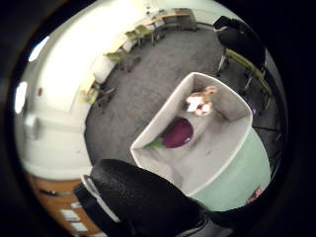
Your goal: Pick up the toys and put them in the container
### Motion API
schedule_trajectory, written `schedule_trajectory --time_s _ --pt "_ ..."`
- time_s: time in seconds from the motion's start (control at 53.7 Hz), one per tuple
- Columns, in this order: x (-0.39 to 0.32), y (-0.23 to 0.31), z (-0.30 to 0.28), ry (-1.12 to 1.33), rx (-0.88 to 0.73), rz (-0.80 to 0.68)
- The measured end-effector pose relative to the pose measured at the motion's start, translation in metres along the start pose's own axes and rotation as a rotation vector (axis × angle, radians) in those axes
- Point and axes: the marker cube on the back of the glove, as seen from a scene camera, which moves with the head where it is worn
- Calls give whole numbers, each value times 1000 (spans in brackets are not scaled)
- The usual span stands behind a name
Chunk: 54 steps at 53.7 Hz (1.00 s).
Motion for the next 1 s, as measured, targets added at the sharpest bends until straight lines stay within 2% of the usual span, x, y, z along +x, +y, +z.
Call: schedule_trajectory --time_s 0.074,0.186,0.279,0.484,0.614,1.005 --pt "31 21 -11 -94 -7 -47" --pt "95 48 -14 97 14 9" --pt "156 77 -21 171 16 168" --pt "278 154 -33 186 3 328" --pt "331 195 -32 203 5 408" --pt "460 292 25 265 -46 588"
